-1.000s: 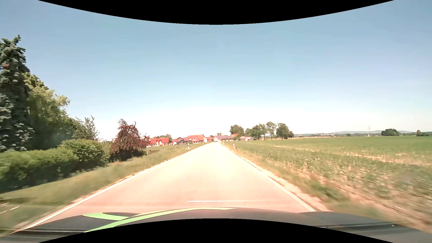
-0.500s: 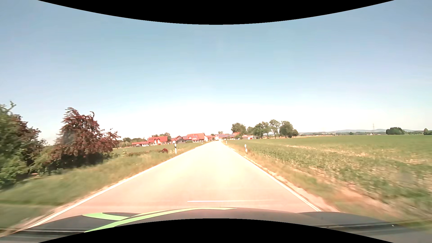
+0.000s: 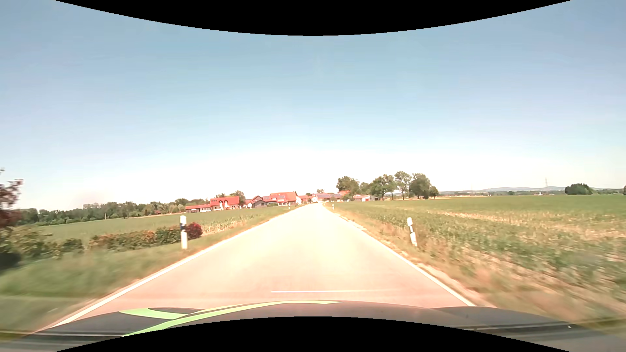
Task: Follow the waypoints while adhering to traffic rules and regulations
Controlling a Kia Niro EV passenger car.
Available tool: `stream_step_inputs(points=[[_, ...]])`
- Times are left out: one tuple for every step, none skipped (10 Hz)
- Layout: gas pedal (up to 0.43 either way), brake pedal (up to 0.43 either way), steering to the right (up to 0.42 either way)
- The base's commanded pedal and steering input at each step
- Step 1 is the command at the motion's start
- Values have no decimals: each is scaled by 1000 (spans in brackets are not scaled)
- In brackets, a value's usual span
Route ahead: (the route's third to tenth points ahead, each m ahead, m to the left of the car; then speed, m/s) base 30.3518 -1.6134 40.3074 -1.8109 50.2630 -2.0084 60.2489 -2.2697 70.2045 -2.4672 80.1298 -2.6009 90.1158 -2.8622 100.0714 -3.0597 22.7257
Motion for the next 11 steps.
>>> stream_step_inputs(points=[[0,0,-2],[0,0,-1],[0,0,-2],[0,0,-2],[0,0,-2],[0,0,-2],[0,0,-2],[0,0,-1],[0,0,-1],[0,0,-1],[0,0,-1]])
